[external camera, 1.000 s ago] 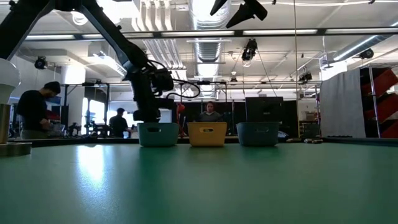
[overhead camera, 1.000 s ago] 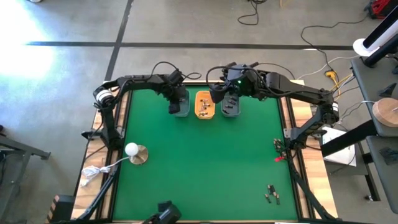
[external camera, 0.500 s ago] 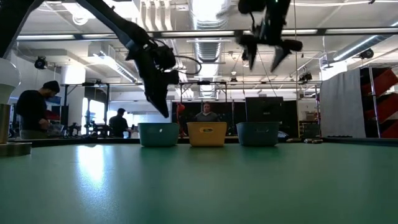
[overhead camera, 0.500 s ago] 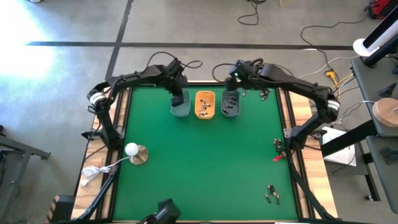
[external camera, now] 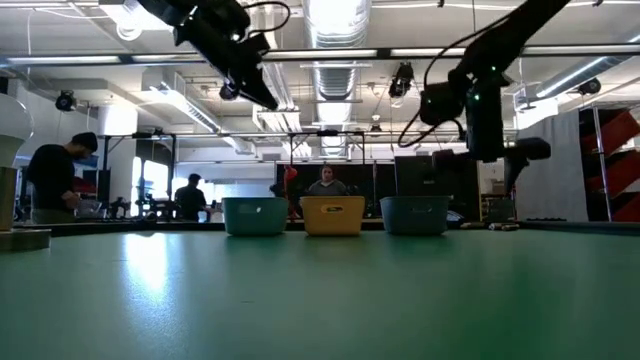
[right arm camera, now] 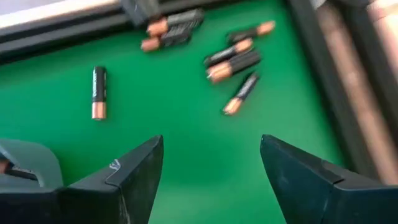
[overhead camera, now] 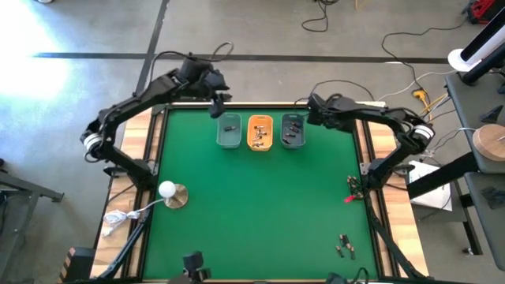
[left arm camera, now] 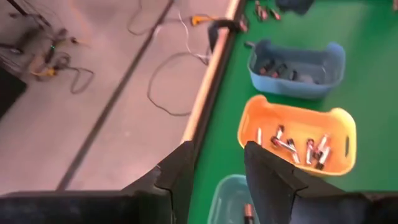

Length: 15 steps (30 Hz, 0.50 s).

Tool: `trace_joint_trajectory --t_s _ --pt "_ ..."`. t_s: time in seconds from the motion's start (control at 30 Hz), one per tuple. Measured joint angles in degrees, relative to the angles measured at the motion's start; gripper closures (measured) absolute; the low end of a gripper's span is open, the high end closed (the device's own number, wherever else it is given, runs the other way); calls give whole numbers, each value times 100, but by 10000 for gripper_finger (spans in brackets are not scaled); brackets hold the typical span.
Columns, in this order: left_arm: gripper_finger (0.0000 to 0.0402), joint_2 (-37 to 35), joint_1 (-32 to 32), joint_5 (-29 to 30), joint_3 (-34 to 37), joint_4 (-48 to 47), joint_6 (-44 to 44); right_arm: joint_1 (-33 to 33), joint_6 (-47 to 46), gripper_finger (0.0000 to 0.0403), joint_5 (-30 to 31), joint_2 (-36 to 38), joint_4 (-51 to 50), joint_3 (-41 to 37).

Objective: Sort batteries
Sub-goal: Put the big brown battery into the green bin

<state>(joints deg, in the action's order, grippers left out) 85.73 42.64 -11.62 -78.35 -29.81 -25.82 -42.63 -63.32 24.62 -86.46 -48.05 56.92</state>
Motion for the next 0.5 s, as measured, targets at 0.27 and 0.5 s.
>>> trace_joint_trajectory --t_s 0.27,0.5 --pt "279 -61 65 3 -157 84 -84 -826 -84 71 -401 0 496 -165" --pt "279 -37 63 3 -77 -162 111 -1439 -1556 47 -385 -10 699 -205"
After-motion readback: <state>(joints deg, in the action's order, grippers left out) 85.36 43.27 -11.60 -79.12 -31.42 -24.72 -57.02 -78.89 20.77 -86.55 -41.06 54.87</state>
